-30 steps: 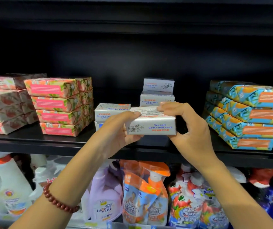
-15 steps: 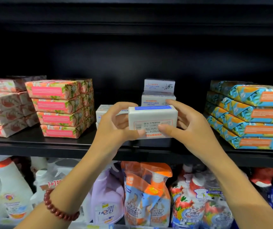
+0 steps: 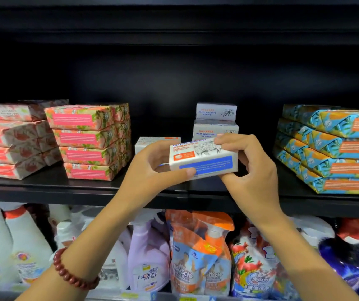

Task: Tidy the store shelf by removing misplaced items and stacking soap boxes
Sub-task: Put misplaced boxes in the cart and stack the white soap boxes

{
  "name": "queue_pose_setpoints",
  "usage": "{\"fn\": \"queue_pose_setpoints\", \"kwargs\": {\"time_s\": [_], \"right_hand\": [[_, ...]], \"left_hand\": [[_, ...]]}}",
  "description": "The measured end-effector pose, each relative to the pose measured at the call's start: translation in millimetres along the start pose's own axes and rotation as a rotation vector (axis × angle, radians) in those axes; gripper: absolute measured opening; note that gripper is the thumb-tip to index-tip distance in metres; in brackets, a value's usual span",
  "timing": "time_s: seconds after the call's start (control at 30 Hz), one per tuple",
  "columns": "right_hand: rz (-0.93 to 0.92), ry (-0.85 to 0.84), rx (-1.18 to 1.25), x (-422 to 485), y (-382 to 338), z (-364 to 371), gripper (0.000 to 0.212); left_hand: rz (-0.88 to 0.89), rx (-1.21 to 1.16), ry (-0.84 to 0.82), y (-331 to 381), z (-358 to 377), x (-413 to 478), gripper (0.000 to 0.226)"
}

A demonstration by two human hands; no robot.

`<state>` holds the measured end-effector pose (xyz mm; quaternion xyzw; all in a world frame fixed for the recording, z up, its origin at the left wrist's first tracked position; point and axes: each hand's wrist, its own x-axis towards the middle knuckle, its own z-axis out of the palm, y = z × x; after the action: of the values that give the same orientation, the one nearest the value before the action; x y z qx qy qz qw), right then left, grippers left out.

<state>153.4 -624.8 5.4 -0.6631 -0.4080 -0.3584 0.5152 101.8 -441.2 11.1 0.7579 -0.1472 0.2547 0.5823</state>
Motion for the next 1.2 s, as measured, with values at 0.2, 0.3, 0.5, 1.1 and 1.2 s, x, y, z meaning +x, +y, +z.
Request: {"fn": "queue_pose_setpoints", "kwargs": {"time_s": [0.2,0.3,0.5,1.1,1.2], "right_hand": [[-0.002,-0.046,-0.033,-1.6,4.4,8.8,0.038],[0.069,-0.057,-0.071,-2.4,8.0,5.3,0.044],[0.157,-0.424,-0.321,-12.8,19.4,4.6,0.043],[0.156,-0.512,-0.425,-22.6,25.2,7.9,0.035],[0.144,-0.529,-0.424,-21.7,23.5,7.7,0.034]], "left_hand": [[0.029,0.063,0.104,0.9,-11.3,-0.2,0.059],[0.055,0.091,0.223,0.8,-23.0,6.8,0.06],[0.047,0.174,0.39,-6.6,-31.3,31.0,0.052],[0.13,0.281,0.446,-34.0,-24.1,32.9,0.026],[0.119,0.325,0.466,-37.5,-25.1,32.5,0.029]]}}
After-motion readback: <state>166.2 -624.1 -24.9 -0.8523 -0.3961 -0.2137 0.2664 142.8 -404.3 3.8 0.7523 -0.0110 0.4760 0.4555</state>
